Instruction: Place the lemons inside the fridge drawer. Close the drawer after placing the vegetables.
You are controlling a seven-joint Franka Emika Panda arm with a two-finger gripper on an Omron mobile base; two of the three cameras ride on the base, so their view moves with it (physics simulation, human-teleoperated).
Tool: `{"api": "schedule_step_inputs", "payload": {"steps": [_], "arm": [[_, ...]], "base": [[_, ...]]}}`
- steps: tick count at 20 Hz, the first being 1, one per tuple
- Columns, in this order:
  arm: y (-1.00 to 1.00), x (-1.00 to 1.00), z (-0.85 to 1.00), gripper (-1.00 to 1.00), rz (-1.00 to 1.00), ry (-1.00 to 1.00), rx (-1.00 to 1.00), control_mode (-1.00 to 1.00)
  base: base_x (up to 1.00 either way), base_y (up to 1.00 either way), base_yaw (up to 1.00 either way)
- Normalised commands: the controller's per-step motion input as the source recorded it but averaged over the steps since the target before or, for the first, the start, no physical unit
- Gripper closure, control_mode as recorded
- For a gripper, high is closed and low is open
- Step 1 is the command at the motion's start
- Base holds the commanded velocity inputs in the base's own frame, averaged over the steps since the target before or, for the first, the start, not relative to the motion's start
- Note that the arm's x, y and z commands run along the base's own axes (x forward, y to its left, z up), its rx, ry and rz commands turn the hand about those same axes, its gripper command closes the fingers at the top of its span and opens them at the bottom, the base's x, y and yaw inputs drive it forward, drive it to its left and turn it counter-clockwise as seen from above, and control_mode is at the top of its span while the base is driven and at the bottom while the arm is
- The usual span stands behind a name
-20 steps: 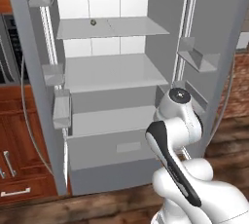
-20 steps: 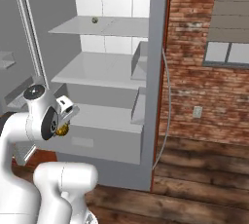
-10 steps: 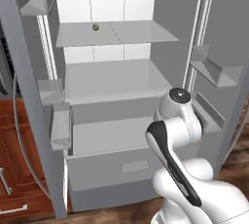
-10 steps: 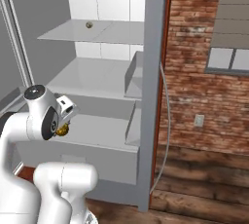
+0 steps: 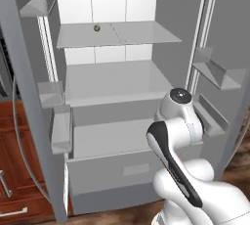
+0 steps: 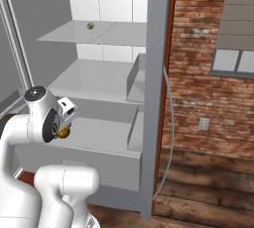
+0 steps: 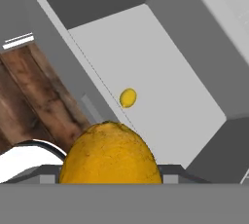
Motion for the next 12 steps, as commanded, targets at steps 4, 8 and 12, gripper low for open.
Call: {"api": "schedule_step_inputs", "payload": {"steps": [4, 8, 12], "arm": [[0.00, 0.00, 0.00, 1.00, 0.00, 0.00, 0.00, 1.00], [0.00, 0.00, 0.00, 1.00, 0.00, 0.00, 0.00, 1.00], [0.00, 0.07, -0.03, 1.00, 0.01, 0.01, 0.00, -1.00]], "base": [[0.51, 0.00, 0.01], [0.33, 0.00, 0.03], [0.15, 0.00, 0.04]]}}
